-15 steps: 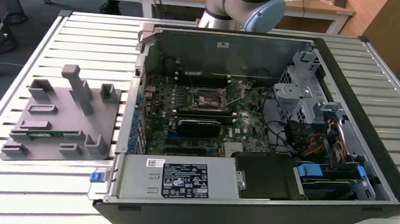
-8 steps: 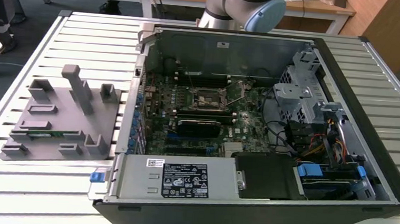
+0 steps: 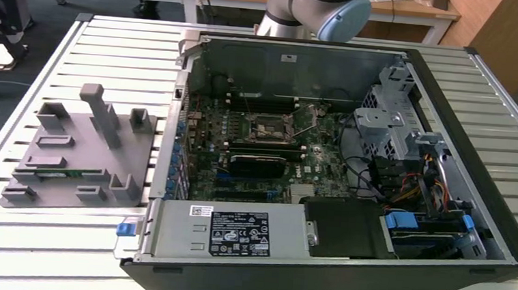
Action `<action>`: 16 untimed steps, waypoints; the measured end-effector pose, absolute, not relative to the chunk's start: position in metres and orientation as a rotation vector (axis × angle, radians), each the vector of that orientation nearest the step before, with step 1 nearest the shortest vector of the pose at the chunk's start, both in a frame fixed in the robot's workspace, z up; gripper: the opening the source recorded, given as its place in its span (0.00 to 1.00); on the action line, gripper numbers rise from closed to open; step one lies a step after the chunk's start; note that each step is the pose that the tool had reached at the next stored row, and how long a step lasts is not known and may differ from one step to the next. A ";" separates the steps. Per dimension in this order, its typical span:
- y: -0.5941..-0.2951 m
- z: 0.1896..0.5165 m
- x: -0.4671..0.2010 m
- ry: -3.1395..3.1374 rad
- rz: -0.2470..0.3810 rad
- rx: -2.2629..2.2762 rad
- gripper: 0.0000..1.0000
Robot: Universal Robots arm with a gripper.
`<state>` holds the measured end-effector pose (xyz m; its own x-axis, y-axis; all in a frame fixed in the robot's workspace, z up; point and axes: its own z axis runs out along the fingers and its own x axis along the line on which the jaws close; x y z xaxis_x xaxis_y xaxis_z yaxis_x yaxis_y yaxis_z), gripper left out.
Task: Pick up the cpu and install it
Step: 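Pick up the cpu and move it towards the insertion slot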
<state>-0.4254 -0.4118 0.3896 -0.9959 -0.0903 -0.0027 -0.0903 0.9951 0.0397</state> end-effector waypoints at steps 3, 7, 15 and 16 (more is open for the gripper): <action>-0.412 0.392 -0.424 3.137 0.062 -0.142 0.53; -0.412 0.399 -0.424 3.137 0.062 -0.142 0.53; -0.412 0.404 -0.424 3.137 0.063 -0.142 0.53; -0.412 0.404 -0.424 3.137 0.062 -0.142 0.53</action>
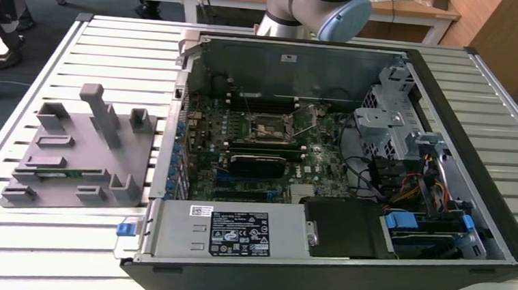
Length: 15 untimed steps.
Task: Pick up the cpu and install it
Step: 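Pick up the cpu and move it towards the insertion slot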
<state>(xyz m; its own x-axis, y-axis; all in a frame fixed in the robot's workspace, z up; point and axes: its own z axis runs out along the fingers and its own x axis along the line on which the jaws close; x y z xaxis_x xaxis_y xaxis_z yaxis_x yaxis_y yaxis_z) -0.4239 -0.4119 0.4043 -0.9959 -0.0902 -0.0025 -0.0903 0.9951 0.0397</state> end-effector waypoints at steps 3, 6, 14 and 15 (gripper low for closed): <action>-0.412 0.404 -0.424 3.137 0.063 -0.142 0.53; -0.412 0.405 -0.423 3.137 0.062 -0.142 0.53; -0.412 0.404 -0.411 3.137 0.062 -0.142 0.53; -0.412 0.404 -0.410 3.137 0.062 -0.142 0.53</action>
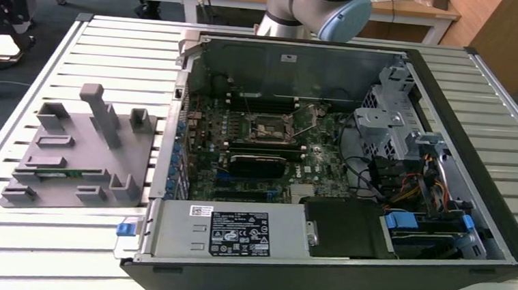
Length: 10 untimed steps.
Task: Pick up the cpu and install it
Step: 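Pick up the cpu and move it towards the insertion slot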
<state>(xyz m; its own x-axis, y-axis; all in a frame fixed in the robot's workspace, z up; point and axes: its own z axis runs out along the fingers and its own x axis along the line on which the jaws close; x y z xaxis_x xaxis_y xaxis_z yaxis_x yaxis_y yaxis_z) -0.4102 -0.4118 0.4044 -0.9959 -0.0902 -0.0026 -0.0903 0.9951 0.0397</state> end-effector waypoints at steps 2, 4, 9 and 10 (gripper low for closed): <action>-0.412 0.404 -0.408 3.137 0.063 -0.142 0.53; -0.412 0.404 -0.405 3.137 0.062 -0.142 0.53; -0.412 0.404 -0.401 3.137 0.062 -0.142 0.53; -0.412 0.404 -0.400 3.137 0.063 -0.142 0.53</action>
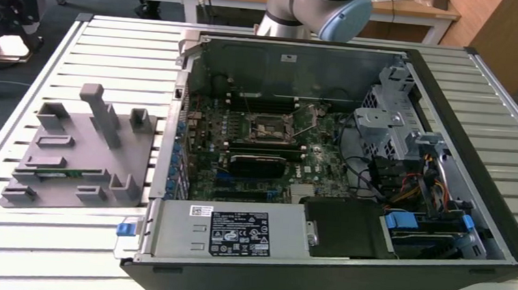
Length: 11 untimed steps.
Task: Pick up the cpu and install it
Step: 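Pick up the cpu and move it towards the insertion slot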
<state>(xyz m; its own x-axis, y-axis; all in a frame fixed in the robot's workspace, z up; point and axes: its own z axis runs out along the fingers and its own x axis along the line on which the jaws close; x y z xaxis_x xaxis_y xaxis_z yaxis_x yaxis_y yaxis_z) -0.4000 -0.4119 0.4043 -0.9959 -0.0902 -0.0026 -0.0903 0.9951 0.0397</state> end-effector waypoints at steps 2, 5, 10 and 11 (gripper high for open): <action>-0.412 0.404 -0.398 3.137 0.062 -0.142 0.53; -0.412 0.404 -0.395 3.137 0.062 -0.142 0.53; -0.412 0.404 -0.391 3.137 0.062 -0.142 0.53; -0.412 0.404 -0.390 3.137 0.062 -0.142 0.53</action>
